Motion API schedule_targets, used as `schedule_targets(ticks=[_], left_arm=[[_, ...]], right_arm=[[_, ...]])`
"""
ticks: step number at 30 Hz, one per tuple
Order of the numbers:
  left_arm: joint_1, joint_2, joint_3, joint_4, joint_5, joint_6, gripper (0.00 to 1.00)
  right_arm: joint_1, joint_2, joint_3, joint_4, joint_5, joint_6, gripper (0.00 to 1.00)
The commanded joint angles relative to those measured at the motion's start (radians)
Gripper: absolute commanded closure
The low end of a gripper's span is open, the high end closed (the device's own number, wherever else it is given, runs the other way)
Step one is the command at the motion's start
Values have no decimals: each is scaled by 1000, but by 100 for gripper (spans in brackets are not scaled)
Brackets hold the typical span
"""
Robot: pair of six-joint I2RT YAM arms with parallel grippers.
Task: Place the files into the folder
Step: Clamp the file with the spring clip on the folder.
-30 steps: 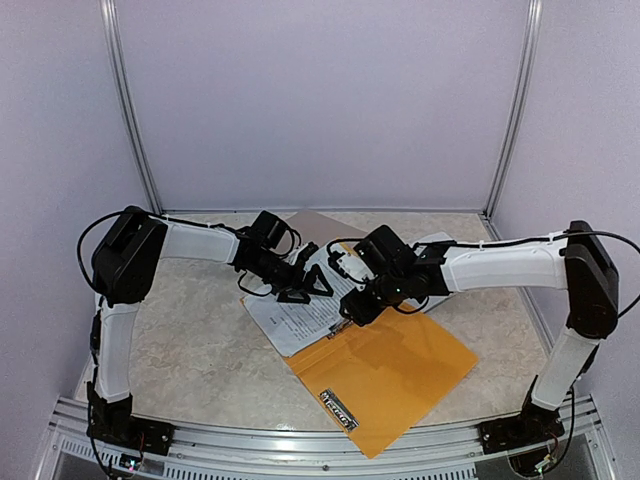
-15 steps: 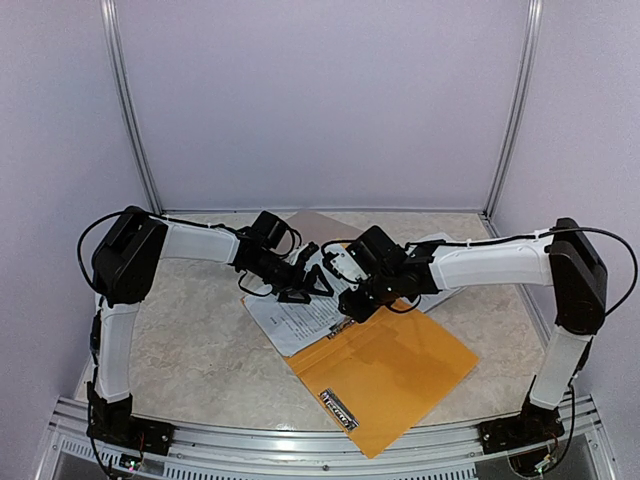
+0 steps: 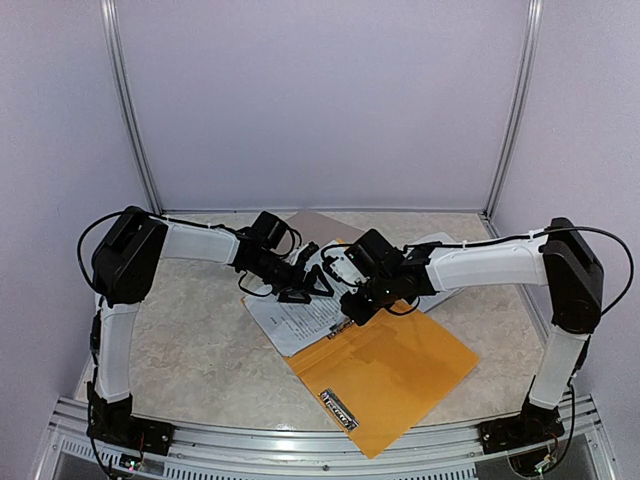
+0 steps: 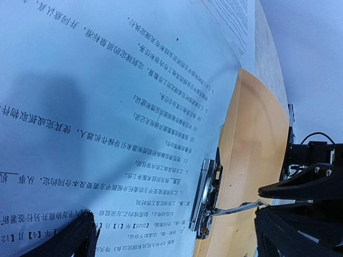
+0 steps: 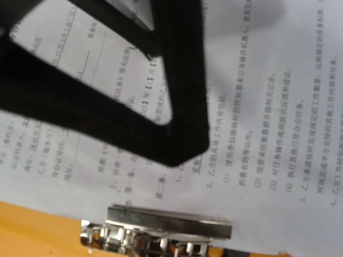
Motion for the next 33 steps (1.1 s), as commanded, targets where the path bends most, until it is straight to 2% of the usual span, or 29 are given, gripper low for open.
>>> schedule_targets(ticks=[1, 8, 15, 26, 33], left_arm=[[-32, 46, -52, -100, -23, -13, 1], [-32, 46, -51, -100, -22, -11, 1], [-32, 30, -58, -92, -19, -5, 1], [-37, -67, -115, 10, -2, -10, 1], [-41, -189, -237, 145, -11, -28, 1]], right_arm=[[-5, 14, 26, -17, 18, 14, 86], [-4, 17, 23, -24, 38, 30, 100], [-10, 14, -16, -12, 49, 69, 100], [-26, -5, -84, 63, -8, 110, 100], [-42, -10, -121, 110, -50, 119, 100]])
